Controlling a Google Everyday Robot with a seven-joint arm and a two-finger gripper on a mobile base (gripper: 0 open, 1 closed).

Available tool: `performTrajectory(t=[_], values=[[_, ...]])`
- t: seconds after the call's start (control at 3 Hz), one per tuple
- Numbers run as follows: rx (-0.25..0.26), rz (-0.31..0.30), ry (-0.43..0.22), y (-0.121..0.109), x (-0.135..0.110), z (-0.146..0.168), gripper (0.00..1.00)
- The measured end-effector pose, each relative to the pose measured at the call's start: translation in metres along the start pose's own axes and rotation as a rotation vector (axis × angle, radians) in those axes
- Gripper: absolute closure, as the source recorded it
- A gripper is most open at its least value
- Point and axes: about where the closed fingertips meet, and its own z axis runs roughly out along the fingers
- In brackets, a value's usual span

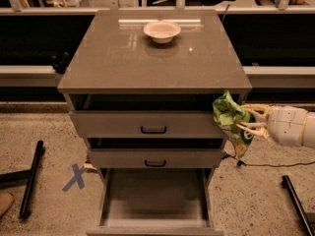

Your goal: Pick green rice chip bag from bottom drawer and place on counter

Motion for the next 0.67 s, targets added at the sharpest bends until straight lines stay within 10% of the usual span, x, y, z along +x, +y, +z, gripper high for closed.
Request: performTrajectory(t=[0.67], values=[[0.064, -0.228, 0.024, -0.081, -0.067, -0.018, 1.00]])
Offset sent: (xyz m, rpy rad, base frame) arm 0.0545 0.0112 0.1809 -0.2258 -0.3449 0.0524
